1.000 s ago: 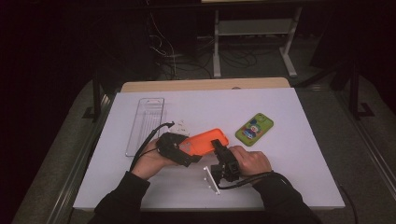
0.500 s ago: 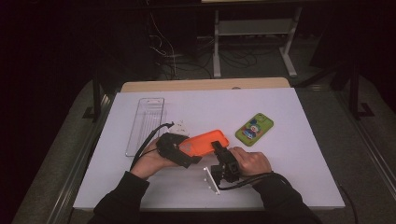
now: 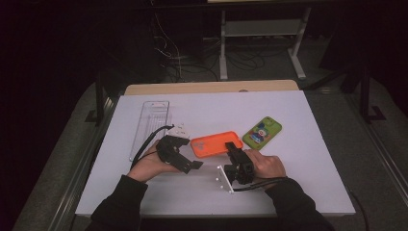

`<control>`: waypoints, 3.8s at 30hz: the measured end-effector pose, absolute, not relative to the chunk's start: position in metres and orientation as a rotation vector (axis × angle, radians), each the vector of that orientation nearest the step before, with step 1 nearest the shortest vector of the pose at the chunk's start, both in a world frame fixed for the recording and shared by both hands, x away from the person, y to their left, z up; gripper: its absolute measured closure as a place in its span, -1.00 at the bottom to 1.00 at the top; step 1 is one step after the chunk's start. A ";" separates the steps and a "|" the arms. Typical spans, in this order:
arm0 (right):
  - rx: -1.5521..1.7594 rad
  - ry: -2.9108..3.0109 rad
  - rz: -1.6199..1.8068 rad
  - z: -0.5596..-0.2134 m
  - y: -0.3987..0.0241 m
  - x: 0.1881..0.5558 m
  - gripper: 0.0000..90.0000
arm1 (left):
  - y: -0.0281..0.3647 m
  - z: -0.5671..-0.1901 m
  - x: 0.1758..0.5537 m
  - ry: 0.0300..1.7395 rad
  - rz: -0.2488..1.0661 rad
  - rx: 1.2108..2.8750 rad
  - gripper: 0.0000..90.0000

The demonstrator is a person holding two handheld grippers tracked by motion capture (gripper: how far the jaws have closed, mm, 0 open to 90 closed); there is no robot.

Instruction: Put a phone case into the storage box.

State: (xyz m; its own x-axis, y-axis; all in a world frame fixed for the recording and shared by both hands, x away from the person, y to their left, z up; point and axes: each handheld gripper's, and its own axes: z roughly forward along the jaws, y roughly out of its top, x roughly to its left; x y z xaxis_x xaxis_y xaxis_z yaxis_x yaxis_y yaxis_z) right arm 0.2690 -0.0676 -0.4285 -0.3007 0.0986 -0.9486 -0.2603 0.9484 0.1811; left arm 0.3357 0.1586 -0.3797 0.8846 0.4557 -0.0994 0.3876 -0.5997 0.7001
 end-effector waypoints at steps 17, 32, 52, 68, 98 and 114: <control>0.161 1.977 0.542 -0.417 -0.085 0.281 0.73 | 0.158 -0.381 0.335 0.605 0.129 2.273 -1.00; 0.422 2.083 0.732 -0.409 -0.096 0.292 0.73 | 0.159 -0.380 0.337 0.579 0.135 2.312 -1.00; 0.887 2.200 1.084 -0.402 -0.117 0.309 0.73 | 0.158 -0.381 0.335 0.609 0.129 2.289 -1.00; 1.161 2.192 1.319 -0.405 -0.135 0.321 0.73 | 0.162 -0.378 0.341 0.636 0.138 2.254 -1.00; 1.101 2.196 1.386 -0.399 -0.117 0.310 0.74 | 0.106 -0.346 0.377 0.759 0.150 2.002 -1.00; 1.078 2.207 1.426 -0.397 -0.110 0.307 0.74 | 0.086 -0.350 0.383 0.758 0.106 1.918 -1.00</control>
State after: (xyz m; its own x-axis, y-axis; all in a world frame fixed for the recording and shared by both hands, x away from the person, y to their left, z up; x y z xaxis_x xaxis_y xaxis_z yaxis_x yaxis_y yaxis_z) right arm 0.3069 -0.1100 -0.3970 -0.6732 0.7257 0.1418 0.4274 0.2254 0.8755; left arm 0.3827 0.0857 -0.3502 0.7973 0.5479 -0.2534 0.4579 -0.2754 0.8453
